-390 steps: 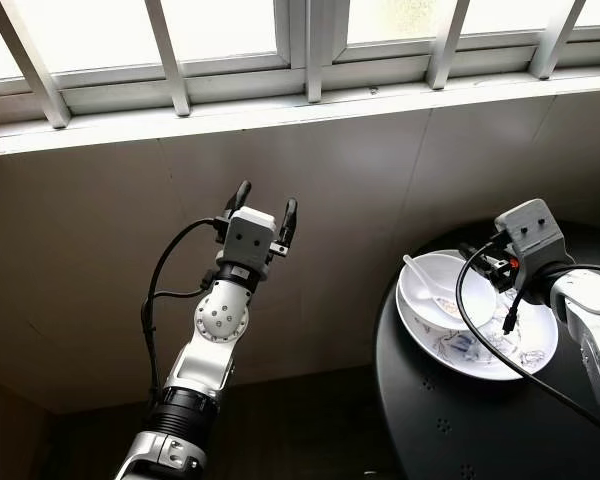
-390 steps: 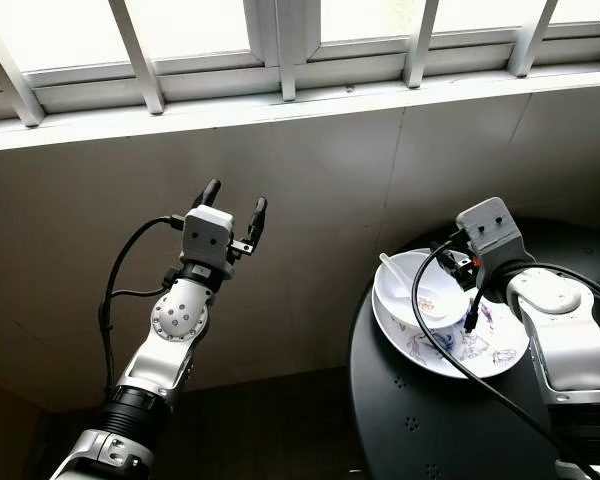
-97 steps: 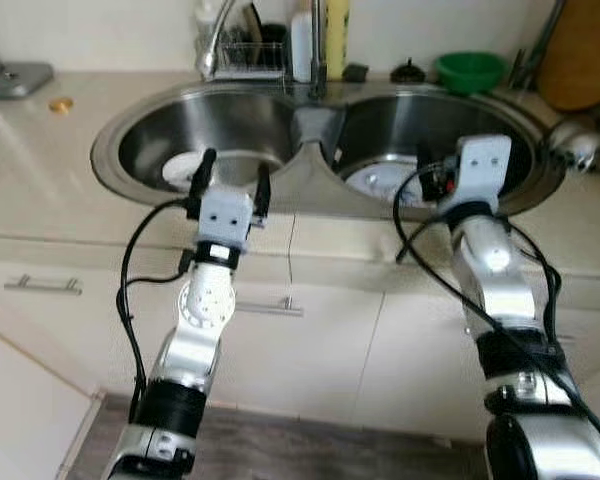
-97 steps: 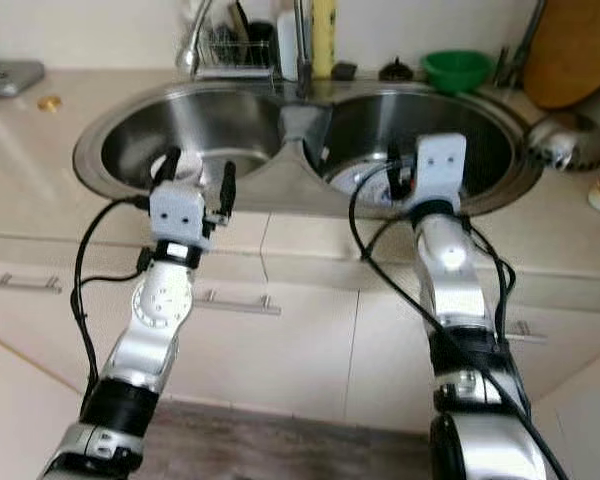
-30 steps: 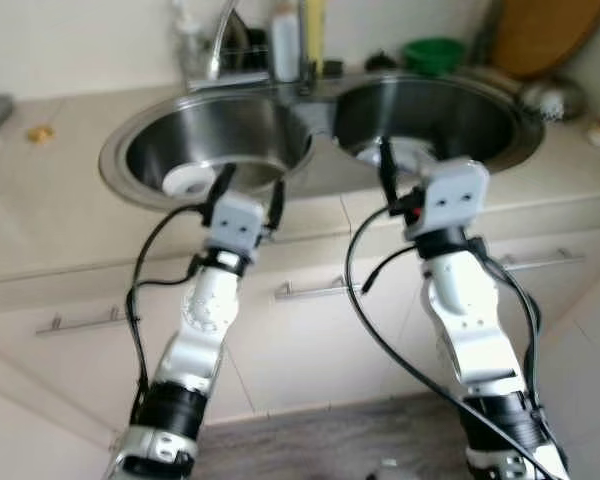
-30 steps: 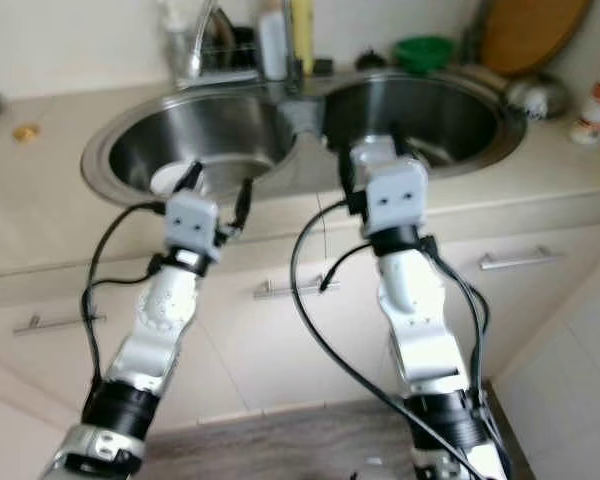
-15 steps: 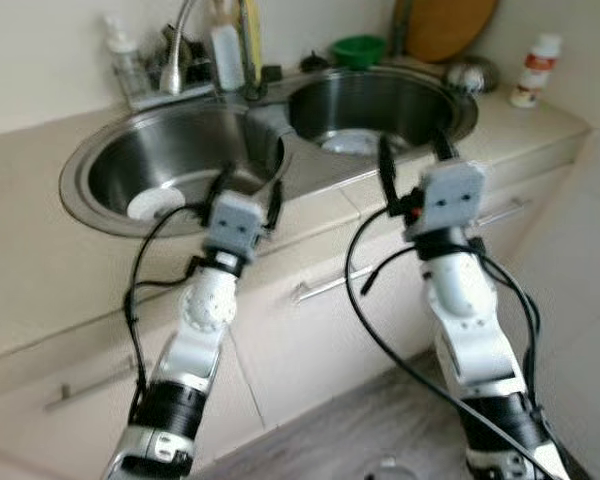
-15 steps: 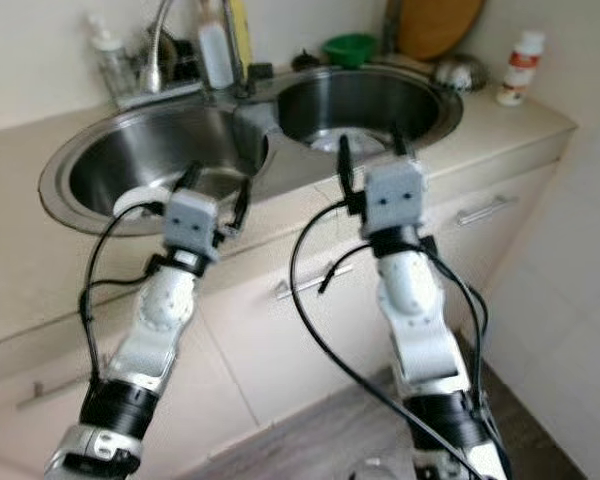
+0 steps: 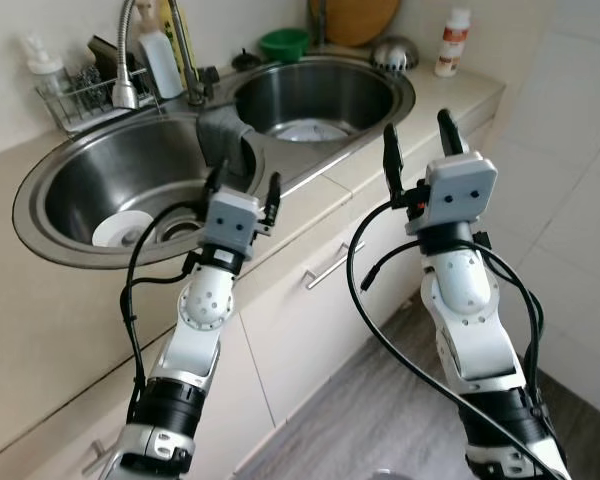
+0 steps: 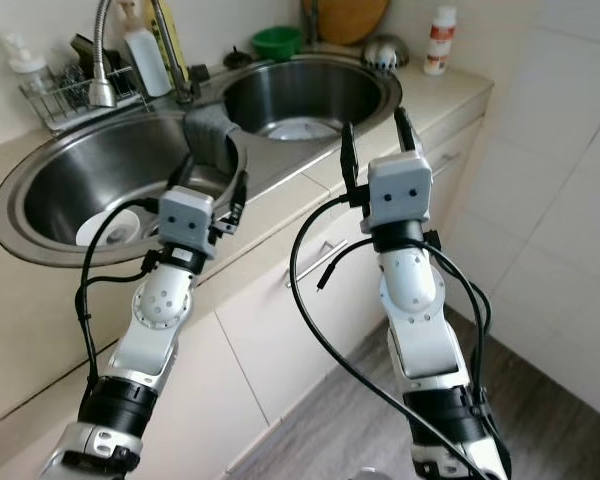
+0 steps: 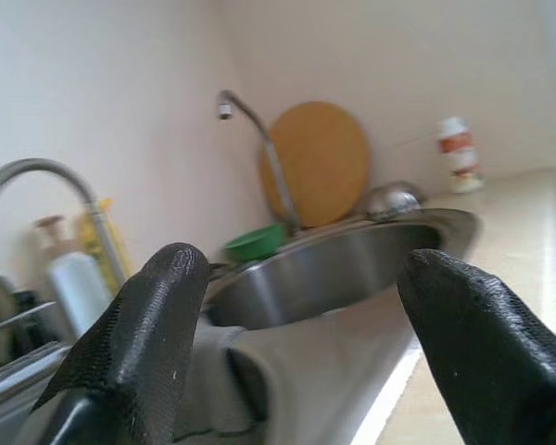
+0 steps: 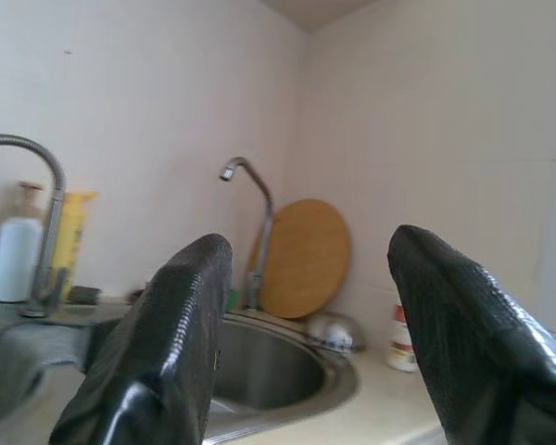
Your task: Kitchen organization
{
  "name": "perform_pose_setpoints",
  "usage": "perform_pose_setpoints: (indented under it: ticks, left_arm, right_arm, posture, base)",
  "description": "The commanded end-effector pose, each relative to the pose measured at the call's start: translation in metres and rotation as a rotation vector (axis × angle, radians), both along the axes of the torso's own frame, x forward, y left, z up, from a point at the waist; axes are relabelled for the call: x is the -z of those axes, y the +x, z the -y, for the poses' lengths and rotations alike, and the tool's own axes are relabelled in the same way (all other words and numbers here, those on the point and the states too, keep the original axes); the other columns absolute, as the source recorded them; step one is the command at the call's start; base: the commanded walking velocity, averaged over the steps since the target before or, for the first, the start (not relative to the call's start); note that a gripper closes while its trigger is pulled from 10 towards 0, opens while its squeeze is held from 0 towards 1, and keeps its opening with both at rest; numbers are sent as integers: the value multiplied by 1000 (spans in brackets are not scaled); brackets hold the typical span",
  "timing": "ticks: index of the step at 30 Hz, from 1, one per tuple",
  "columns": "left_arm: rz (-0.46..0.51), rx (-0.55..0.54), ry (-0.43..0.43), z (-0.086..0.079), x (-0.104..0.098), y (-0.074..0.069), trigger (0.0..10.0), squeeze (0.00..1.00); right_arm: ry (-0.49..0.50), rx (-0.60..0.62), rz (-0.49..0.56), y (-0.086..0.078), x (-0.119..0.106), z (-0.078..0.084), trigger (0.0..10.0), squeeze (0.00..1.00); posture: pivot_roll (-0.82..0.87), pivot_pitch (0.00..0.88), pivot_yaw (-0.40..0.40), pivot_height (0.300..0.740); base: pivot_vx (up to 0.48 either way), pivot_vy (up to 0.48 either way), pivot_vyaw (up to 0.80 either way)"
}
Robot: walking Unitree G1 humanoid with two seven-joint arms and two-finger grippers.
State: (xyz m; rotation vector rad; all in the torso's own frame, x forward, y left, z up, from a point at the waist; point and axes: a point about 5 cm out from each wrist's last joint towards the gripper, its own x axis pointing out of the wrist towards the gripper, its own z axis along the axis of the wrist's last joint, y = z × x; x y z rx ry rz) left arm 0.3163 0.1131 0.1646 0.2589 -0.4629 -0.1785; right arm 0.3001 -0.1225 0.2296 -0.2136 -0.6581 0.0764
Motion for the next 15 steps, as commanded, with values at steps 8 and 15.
perform_pose_setpoints:
  ticks: [8,15]
  left_arm:
    - [33,35,-20,8,-5,-2,10000,0]
    - [21,33,-6,9,-3,-2,10000,0]
  right_arm:
    - [-29,56,39,-1,-5,7,10000,0]
    - [-37,75,40,0,-4,8,10000,0]
  posture:
    - [-195,0,68,740]
    - [-195,0,67,740]
  base:
    - [0,-60,0]
    - [0,0,0]
